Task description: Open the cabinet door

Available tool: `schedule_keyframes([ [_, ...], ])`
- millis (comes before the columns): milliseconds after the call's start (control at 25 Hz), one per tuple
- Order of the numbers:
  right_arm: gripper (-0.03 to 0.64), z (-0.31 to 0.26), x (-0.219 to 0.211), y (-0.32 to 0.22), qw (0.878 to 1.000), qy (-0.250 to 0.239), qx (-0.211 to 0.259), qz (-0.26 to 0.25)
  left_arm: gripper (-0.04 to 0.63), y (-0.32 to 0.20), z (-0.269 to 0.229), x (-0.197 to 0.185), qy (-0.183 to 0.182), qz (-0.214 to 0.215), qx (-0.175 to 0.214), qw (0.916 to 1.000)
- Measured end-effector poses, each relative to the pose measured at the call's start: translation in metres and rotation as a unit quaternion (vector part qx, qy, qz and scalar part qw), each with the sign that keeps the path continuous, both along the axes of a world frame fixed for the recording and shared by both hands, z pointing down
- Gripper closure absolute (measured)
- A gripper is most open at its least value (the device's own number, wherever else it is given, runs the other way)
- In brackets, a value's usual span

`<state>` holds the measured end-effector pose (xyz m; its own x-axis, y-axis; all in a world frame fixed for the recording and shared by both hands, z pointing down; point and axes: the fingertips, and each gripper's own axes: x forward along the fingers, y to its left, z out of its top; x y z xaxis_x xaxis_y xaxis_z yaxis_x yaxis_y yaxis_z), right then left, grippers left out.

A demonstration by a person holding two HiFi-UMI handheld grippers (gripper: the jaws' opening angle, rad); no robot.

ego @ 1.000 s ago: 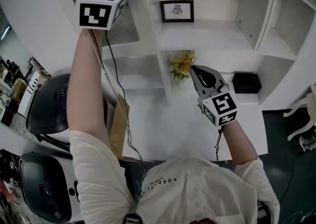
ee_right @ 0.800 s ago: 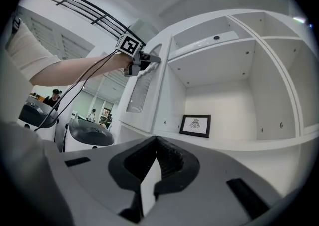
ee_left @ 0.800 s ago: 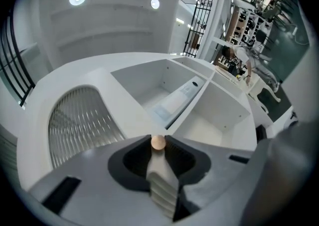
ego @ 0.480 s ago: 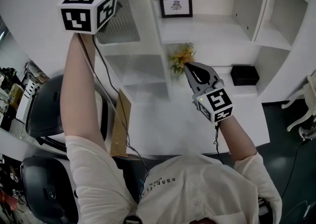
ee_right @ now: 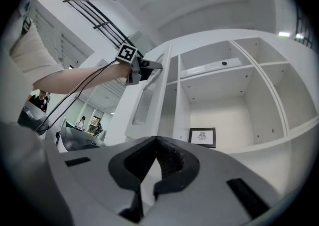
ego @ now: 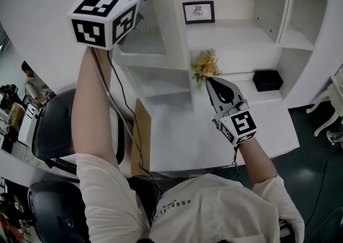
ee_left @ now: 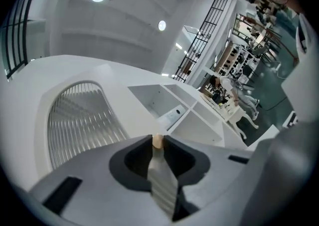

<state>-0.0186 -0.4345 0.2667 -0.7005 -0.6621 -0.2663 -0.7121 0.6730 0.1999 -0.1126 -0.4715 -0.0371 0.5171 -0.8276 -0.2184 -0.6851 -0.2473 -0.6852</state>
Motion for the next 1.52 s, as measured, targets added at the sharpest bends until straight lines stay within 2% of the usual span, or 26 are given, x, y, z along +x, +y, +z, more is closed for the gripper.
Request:
schedule_keyframes([
  [440, 0.603, 0.000, -0.014, 0.037, 0.999, -0.004, 0.005, 0.047, 0.523, 0.050, -0.001, -0.012, 0.014, 0.068, 0.002, 0.9976],
  [680, 0.603, 0.005, -0.035, 0.062, 0.999, -0.001, 0.003, 0.054, 0.523, 0.083, -0.001, -0.028, 0.024, 0.105, 0.001, 0.9942],
  [1120, 0.603, 0.012, -0.084, 0.098, 0.999, 0.019, 0.007, 0.037, 0.522, 0.141, -0.003, -0.079, 0.070, 0.161, -0.016, 0.9844],
  [1520, 0.603, 0.024, -0.131, 0.119, 0.999, 0.025, -0.004, 0.023, 0.518, 0.185, -0.004, -0.148, 0.093, 0.167, -0.028, 0.9812],
])
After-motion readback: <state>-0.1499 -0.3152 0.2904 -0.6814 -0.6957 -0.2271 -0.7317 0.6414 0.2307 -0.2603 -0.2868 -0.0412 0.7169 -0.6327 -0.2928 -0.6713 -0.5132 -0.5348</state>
